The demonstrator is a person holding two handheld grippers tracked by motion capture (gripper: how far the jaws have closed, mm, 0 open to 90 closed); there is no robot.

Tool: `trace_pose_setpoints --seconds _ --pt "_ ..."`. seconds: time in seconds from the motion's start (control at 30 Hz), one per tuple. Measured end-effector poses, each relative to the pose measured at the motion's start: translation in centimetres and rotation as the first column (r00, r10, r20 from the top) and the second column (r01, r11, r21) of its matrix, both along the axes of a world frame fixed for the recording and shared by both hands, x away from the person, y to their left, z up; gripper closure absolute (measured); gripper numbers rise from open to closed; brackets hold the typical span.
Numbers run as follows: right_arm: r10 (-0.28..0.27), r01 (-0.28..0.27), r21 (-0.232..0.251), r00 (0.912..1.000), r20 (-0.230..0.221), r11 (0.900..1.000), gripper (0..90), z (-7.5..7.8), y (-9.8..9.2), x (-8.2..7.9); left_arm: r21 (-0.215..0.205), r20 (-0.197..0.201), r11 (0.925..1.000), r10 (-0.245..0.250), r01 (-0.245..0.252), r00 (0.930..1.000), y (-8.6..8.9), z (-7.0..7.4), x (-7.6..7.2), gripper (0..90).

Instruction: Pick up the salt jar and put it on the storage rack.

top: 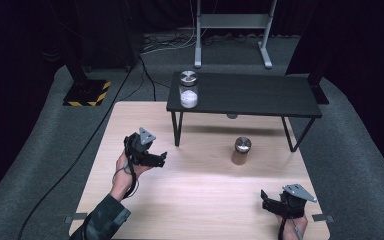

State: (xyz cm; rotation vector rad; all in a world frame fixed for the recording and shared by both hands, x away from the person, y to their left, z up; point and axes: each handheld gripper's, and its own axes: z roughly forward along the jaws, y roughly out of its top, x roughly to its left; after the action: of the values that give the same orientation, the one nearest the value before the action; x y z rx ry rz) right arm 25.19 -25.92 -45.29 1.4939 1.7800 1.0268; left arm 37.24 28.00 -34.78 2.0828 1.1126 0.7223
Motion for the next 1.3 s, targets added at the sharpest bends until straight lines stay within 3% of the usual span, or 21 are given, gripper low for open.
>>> trace_pose_setpoints --seconds 0.17,0.33,0.47,0.77,0.9,1.3 --pt "0.0 0.0 0.0 1.0 -0.001 1.0 0.8 0.0 0.0 0.0 -0.01 -0.072 0.9986 0.052 -0.053 0.9961 1.7 -2.8 -0.9 0.0" --pt "-0.002 0.002 0.001 1.0 -0.001 1.0 0.8 0.0 0.0 0.0 -0.053 -0.167 0.9909 0.113 -0.123 0.9794 3.1 -5.7 -1.8 0.0" --pt "-0.001 0.001 0.0 1.0 -0.002 1.0 0.8 0.0 0.0 0.0 -0.058 -0.204 0.9866 0.138 -0.153 0.9692 3.6 -7.1 -2.1 0.0" --pt "-0.006 0.006 0.002 1.0 0.0 1.0 0.7 0.0 0.0 0.0 -0.087 -0.16 0.9845 0.137 -0.152 0.9775 4.2 -8.2 -2.8 0.0" --pt "-0.011 0.011 0.0 0.9999 0.002 1.0 0.7 0.0 0.1 -0.1 -0.108 -0.126 0.9881 0.096 -0.109 0.9875 4.9 -8.9 -3.0 0.0" --pt "-0.011 0.011 -0.004 0.9999 -0.001 1.0 0.6 0.0 0.2 0.0 -0.106 -0.124 0.9914 0.062 -0.076 0.9903 5.4 -8.9 -2.5 0.1"
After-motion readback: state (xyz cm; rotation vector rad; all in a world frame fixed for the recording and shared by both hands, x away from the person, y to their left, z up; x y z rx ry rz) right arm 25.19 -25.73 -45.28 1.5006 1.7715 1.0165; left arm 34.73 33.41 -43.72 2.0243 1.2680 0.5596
